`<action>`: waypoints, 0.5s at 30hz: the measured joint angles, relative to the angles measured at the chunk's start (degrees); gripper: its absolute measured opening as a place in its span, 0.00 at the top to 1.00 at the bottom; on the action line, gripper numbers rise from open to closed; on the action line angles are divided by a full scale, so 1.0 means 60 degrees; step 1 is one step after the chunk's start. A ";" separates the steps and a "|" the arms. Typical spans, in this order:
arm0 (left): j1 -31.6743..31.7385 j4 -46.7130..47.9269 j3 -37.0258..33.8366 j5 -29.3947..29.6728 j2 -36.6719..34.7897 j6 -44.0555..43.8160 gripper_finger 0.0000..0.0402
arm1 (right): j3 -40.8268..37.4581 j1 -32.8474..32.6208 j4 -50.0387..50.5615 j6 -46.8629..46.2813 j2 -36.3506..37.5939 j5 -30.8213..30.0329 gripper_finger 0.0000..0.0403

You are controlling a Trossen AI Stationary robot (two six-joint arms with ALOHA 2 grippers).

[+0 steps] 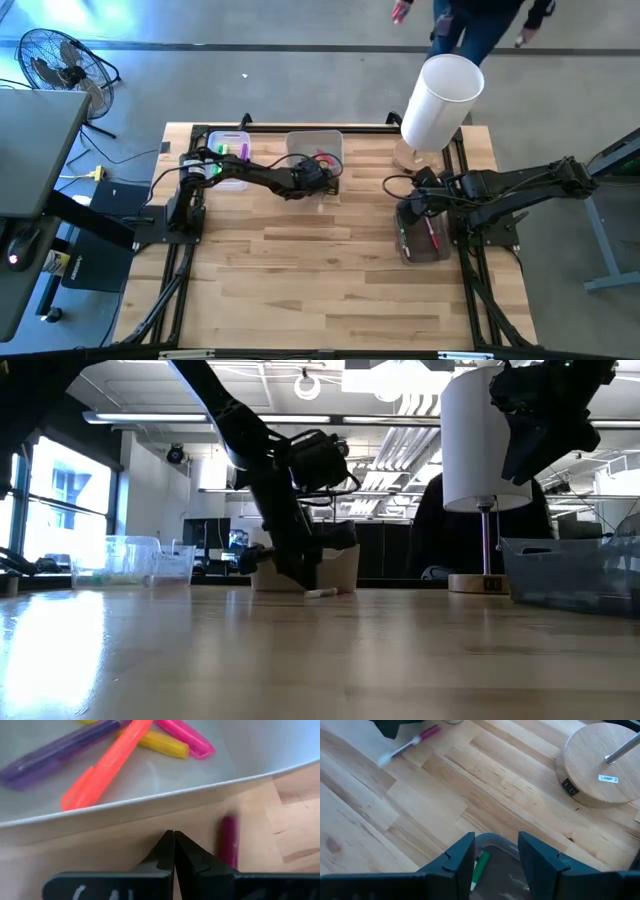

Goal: Pick & Place Markers
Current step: Put the purple marker into the black bin

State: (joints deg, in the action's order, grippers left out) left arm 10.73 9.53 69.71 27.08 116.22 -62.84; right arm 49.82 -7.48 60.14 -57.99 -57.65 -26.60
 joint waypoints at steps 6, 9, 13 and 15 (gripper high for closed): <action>0.0024 -0.0030 0.0004 -0.0030 0.0000 -0.0036 1.00 | 0.0000 -0.0004 -0.0207 0.0039 0.0000 0.0023 0.65; 0.0002 -0.0062 0.0004 -0.0257 0.0000 0.0015 1.00 | 0.0000 -0.0004 -0.0213 0.0028 -0.0004 0.0028 0.65; -0.0237 -0.0185 0.0004 -0.0680 0.0000 0.0622 1.00 | 0.0000 -0.0004 -0.0222 0.0095 -0.0003 0.0194 0.65; -0.0418 -0.0173 0.0004 -0.0842 -0.0064 0.1151 1.00 | -0.0004 -0.0004 -0.0235 0.0108 0.0000 0.0280 0.65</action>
State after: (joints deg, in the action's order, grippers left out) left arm 8.22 8.49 69.73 22.02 115.84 -55.93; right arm 49.80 -7.51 58.73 -57.34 -57.65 -24.92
